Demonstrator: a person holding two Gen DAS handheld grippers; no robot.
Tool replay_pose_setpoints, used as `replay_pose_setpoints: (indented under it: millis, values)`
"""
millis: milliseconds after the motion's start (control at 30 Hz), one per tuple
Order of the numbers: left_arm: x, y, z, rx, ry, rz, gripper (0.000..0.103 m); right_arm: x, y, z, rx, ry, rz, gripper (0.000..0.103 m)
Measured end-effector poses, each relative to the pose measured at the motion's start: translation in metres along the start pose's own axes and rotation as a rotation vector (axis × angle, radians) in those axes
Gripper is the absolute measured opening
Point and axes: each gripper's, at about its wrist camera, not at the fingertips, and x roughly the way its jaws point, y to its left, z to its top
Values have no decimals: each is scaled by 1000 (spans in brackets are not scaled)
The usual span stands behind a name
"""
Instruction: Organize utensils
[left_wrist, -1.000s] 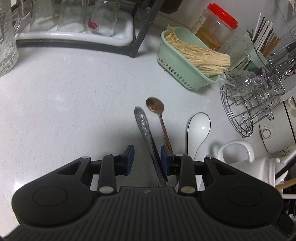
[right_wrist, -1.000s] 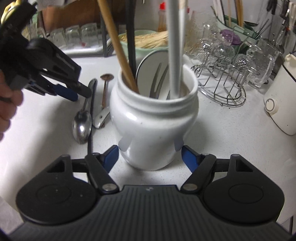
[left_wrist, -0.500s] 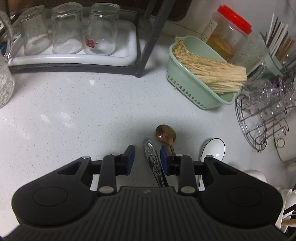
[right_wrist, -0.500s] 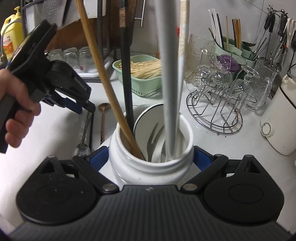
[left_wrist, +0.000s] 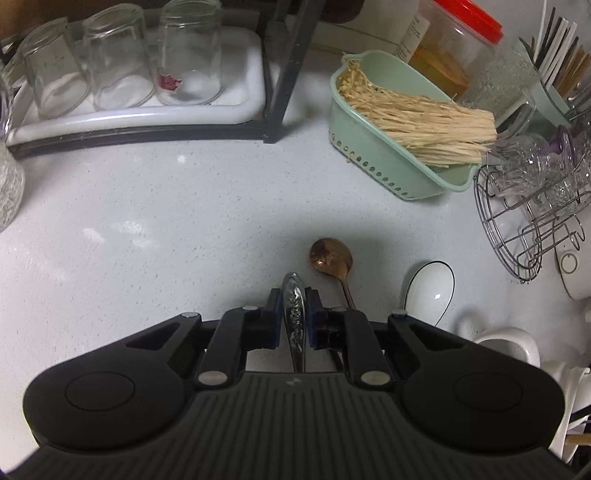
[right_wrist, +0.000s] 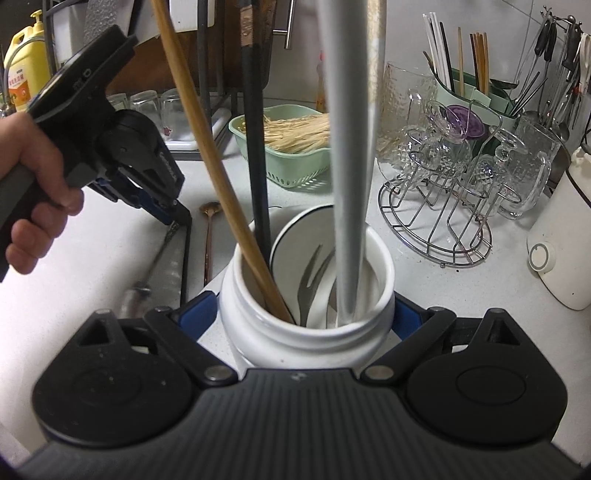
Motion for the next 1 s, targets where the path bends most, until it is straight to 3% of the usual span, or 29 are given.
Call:
replay_pose_setpoints:
  millis: [333, 700, 733, 767, 900, 1000]
  values:
    - [-38, 14, -30, -55, -67, -85, 15, 0, -1, -3, -15, 6, 12, 97]
    - [-107, -15, -82, 22, -194, -148, 15, -2, 0, -6, -50, 4, 15, 97]
    - [-110, -16, -86, 19, -200, -158, 2, -3, 1, -6, -56, 3, 15, 97]
    - [-112, -18, -89, 19, -202, -167, 0, -3, 1, -7, -61, 3, 15, 97]
    - [-115, -26, -98, 38, -204, -193, 0, -4, 1, -10, -87, 2, 22, 97]
    - [-104, -24, -103, 34, -180, -168, 0, -3, -2, -11, -77, 14, 35, 97]
